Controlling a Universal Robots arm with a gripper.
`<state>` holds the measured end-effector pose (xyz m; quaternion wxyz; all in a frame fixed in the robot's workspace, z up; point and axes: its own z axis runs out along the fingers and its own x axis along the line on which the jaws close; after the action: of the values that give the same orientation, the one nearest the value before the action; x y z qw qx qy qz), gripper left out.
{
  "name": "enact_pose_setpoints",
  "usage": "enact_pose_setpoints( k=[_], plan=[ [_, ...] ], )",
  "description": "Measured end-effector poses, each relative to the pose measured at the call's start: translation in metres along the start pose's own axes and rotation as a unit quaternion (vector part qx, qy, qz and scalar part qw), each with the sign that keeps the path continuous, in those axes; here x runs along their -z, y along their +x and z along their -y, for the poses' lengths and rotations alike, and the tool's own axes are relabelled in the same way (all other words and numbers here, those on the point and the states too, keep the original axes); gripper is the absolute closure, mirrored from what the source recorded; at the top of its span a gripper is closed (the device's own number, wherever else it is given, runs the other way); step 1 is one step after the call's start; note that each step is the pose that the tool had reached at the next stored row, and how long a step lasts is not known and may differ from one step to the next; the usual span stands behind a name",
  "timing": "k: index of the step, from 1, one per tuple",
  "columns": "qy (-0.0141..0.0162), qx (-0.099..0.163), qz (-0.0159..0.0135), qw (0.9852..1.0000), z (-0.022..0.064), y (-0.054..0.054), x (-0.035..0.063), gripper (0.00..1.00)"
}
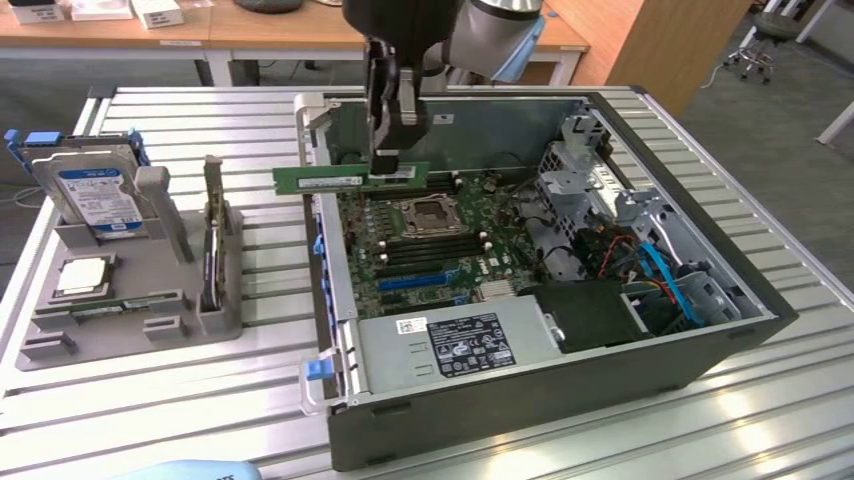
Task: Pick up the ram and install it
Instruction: 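Pick up the ram and move it above insertion slot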
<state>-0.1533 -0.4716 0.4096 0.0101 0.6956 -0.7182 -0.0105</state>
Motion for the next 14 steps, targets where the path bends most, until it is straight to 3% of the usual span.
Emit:
enact_pose_setpoints(
  k=[14],
  plan=[
    [0.0, 0.001, 0.0, 1.0, 0.0261, -0.001, 0.0008, 0.88]
  ],
)
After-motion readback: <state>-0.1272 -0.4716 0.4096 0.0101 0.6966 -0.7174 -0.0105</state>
